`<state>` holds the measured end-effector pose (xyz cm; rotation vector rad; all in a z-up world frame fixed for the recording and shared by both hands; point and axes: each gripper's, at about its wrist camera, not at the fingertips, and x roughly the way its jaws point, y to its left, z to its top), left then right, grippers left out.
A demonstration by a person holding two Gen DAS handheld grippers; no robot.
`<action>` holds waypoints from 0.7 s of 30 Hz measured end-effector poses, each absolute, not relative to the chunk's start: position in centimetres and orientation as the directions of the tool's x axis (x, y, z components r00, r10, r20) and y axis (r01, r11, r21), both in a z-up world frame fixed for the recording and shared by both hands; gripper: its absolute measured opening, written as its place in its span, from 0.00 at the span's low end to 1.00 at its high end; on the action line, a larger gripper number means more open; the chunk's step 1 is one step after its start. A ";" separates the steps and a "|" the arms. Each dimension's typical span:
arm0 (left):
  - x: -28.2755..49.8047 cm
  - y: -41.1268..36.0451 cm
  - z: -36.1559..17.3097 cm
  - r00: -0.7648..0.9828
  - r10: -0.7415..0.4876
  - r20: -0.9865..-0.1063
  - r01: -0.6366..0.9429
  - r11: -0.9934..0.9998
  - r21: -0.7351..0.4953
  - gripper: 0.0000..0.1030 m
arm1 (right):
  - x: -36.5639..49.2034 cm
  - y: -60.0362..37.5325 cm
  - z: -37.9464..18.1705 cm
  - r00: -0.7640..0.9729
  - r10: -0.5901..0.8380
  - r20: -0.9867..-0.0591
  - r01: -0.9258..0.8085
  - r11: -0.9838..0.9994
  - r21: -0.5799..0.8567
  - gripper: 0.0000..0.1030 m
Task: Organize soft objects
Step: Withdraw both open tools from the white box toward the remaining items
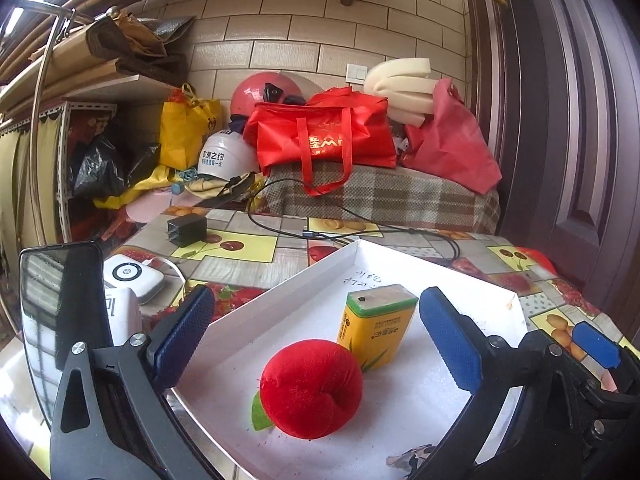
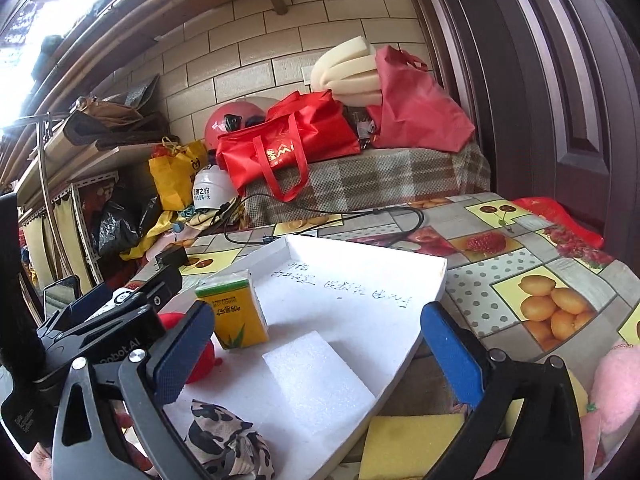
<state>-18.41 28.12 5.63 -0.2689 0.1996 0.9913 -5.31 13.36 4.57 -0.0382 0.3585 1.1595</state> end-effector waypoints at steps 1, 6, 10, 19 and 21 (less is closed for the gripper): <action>-18.4 28.1 5.6 0.534 0.795 -0.286 -0.844 0.520 -0.129 1.00 | -5.3 13.3 4.6 0.350 0.890 -0.292 -0.901 0.405 0.156 1.00; -18.5 27.7 5.6 0.554 0.778 -0.296 -0.830 0.543 -0.127 1.00 | -5.5 12.7 4.5 0.352 0.889 -0.294 -0.901 0.407 0.151 1.00; -18.2 26.8 5.6 0.558 0.776 -0.296 -0.826 0.553 -0.108 1.00 | -6.0 11.6 4.5 0.349 0.892 -0.286 -0.907 0.399 0.137 1.00; -18.1 24.3 5.5 0.576 0.757 -0.309 -0.808 0.585 -0.072 1.00 | -6.6 8.9 4.3 0.334 0.893 -0.301 -0.925 0.372 0.077 1.00; -17.9 23.4 5.5 0.594 0.742 -0.309 -0.791 0.608 -0.060 1.00 | -6.9 7.9 4.3 0.340 0.891 -0.300 -0.930 0.367 0.035 1.00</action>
